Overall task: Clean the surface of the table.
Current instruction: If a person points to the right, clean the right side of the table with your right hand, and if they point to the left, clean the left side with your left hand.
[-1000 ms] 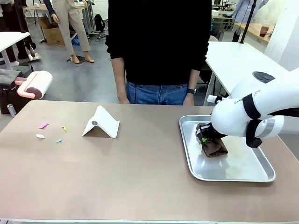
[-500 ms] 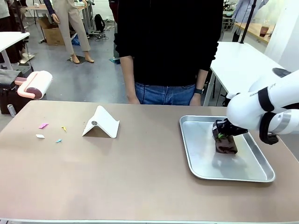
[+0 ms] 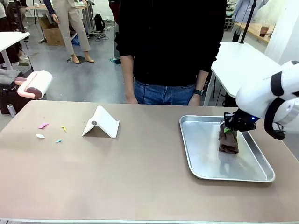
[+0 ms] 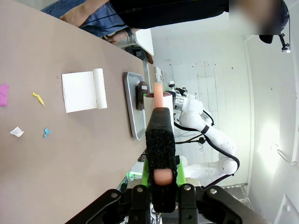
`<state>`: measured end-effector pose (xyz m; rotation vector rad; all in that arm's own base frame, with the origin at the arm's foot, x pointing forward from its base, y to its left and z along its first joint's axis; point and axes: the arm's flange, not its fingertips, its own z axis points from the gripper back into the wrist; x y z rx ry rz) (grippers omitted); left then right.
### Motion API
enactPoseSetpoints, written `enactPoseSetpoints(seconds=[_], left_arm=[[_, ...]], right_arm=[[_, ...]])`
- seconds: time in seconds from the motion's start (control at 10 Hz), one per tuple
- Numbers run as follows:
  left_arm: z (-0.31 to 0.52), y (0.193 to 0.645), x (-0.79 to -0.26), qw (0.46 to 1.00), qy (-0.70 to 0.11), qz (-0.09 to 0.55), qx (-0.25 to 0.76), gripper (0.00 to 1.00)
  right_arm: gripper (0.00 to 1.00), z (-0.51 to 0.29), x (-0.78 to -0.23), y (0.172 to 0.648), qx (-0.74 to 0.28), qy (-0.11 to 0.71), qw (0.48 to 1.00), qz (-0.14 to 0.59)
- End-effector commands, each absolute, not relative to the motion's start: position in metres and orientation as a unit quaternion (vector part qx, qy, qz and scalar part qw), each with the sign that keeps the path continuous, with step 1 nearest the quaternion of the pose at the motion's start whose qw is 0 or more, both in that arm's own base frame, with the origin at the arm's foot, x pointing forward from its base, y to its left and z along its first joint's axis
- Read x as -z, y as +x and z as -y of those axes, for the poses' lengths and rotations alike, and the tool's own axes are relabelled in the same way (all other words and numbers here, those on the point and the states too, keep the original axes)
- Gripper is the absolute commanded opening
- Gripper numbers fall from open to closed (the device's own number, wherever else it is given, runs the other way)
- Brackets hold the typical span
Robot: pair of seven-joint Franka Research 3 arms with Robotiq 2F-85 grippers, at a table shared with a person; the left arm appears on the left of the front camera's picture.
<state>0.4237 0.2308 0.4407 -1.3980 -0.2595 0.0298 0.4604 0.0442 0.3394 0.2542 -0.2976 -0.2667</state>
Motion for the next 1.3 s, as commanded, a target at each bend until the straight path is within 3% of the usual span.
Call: enactPoseSetpoints(seconds=[0.0,0.3,0.6,0.9,1.2], left_arm=[[-0.228,0.42,-0.445,0.757,-0.643,0.116,-0.019,0.05],[-0.228,0.42,-0.445,0.757,-0.643,0.116,-0.019,0.05],[-0.228,0.42,-0.445,0.757,-0.643,0.116,-0.019,0.05],[-0.228,0.42,-0.445,0.757,-0.643,0.116,-0.019,0.05],[-0.228,0.42,-0.445,0.757,-0.643,0.116,-0.019,0.05]], right_arm=[[0.09,-0.02,-0.353,0.457,0.117,0.205,0.962,0.138],[0.09,0.012,-0.392,0.445,0.117,0.34,0.924,0.13],[0.09,0.015,-0.415,0.434,0.1,0.5,0.858,0.06],[0.09,0.029,-0.442,0.414,0.105,0.581,0.805,0.059],[0.09,0.068,-0.464,0.383,0.11,0.58,0.799,0.112]])
